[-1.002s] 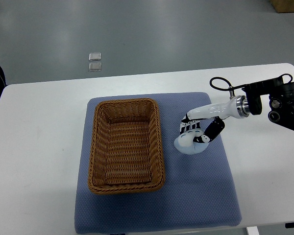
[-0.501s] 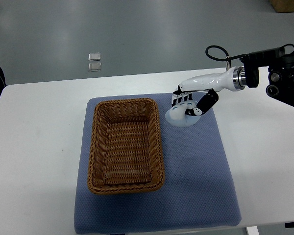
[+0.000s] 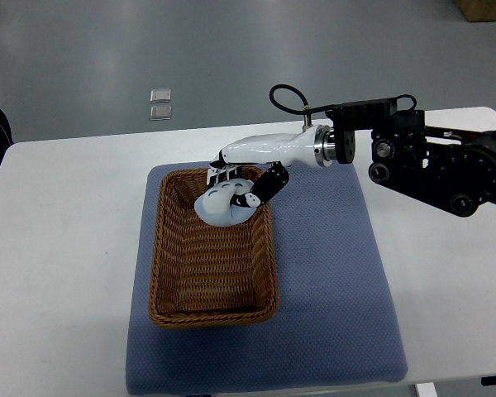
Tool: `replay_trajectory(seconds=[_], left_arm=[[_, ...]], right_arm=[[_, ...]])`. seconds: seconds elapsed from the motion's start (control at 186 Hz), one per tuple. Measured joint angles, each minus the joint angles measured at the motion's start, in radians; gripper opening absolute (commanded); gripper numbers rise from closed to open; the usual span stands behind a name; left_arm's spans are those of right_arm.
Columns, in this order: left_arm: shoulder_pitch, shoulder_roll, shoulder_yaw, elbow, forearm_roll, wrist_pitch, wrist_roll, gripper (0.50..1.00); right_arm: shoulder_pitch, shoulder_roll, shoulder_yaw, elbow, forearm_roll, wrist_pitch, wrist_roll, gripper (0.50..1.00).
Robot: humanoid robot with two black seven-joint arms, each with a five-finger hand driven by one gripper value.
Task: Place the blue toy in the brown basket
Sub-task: 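Lift the toy with the right hand and carry it over the basket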
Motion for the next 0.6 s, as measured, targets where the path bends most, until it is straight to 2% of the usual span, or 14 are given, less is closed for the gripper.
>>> replay_trajectory(seconds=[0.216,0.598], left_arm=[[0.000,0.000,0.000,0.000,0.000,0.000,0.000,1.000],[0.000,0.000,0.000,0.000,0.000,0.000,0.000,1.000]], right_arm=[[-0.054,0.053,-0.011,-0.062,-0.010,-0.004,-0.034,0.511],[-0.094,0.094,-0.011,-0.068,-0.013,-0.029,-0.038,0.521]])
